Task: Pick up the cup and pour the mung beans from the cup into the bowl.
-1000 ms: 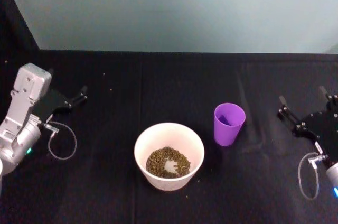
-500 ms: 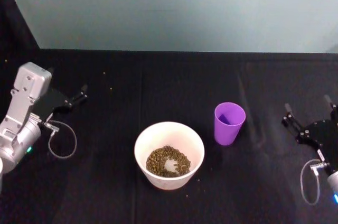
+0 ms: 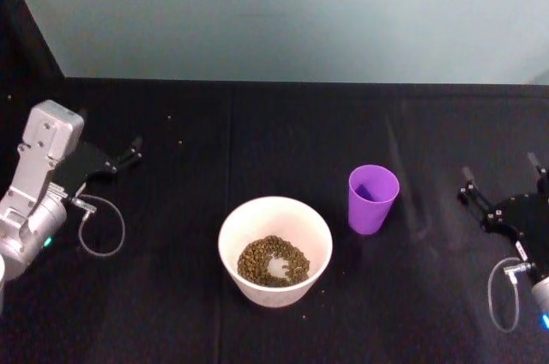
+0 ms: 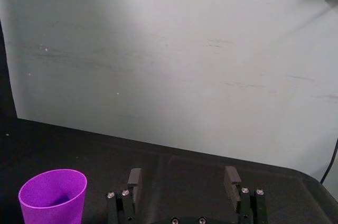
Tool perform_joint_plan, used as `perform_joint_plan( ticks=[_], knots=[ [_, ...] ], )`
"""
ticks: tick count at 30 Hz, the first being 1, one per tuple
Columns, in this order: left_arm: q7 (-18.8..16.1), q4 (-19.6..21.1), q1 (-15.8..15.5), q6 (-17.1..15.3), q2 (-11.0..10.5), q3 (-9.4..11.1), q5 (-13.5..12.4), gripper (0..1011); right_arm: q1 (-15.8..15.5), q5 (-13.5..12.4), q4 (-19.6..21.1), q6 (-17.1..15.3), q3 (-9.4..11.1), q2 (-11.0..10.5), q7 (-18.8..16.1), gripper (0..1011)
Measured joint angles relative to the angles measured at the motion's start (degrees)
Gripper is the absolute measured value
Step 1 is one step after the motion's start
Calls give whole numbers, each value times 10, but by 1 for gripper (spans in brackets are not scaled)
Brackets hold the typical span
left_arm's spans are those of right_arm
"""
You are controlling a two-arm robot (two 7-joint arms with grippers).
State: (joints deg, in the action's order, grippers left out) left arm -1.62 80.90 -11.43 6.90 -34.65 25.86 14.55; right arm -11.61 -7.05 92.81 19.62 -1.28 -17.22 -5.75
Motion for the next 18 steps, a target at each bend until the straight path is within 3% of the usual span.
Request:
perform_joint_plan(
  ticks=[18],
  knots=[
    [0, 0, 0, 0, 0, 0, 0, 1011, -1, 1, 1, -2, 0, 0, 1, 1000]
  ],
)
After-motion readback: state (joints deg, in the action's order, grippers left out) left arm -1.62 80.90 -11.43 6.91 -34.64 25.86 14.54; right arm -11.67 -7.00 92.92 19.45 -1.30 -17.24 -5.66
